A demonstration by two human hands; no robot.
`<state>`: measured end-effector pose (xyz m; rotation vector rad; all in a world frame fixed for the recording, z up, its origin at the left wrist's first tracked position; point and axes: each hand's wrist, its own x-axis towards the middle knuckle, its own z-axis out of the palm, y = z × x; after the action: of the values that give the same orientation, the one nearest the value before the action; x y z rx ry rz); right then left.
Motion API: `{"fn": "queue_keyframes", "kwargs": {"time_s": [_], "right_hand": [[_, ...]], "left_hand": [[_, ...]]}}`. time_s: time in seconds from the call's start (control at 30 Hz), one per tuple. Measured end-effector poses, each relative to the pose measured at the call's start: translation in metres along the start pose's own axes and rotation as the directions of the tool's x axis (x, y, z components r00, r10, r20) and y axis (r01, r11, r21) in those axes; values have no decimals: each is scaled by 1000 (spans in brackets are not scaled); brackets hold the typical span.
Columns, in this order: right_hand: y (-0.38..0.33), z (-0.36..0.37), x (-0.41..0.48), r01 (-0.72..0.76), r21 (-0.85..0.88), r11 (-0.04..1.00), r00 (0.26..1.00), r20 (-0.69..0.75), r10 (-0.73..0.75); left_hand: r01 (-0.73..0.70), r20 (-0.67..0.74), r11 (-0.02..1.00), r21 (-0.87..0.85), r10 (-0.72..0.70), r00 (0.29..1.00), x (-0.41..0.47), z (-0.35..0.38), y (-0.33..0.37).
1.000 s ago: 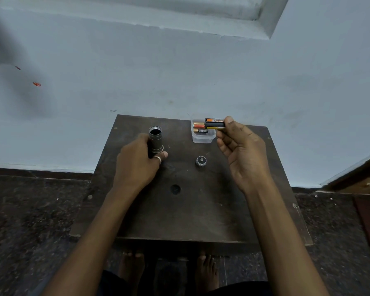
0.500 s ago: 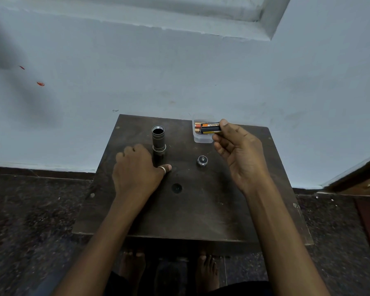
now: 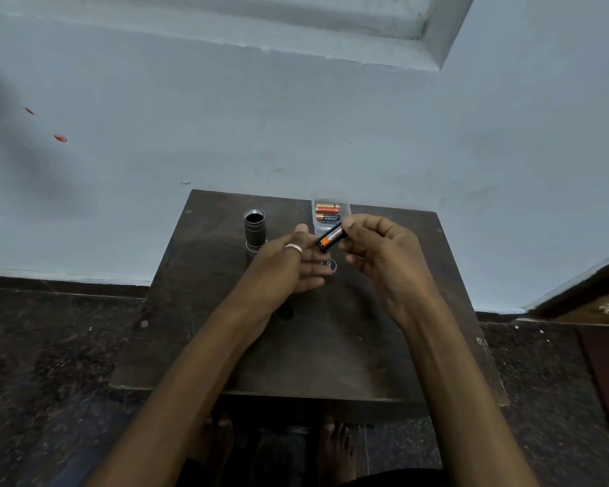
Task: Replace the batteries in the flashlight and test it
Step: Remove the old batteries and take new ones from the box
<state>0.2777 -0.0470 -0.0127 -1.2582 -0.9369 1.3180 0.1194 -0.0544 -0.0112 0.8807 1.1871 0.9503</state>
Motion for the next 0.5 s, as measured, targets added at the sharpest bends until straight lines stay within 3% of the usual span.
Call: {"fn": "queue_keyframes", "kwargs": {"time_s": [0.2, 0.43, 0.5], "right_hand": [[2, 5, 2, 89, -40, 995, 992, 94, -84], [3, 11, 1, 237, -124, 964, 971, 62, -231], [3, 13, 0, 311, -256, 915, 950, 47, -309]], "left_hand": [[49, 103, 990, -135, -35, 994, -2, -3, 4], [52, 95, 970, -238, -30, 995, 0, -10, 1], [48, 94, 966, -255, -25, 995, 1, -12, 0]]}}
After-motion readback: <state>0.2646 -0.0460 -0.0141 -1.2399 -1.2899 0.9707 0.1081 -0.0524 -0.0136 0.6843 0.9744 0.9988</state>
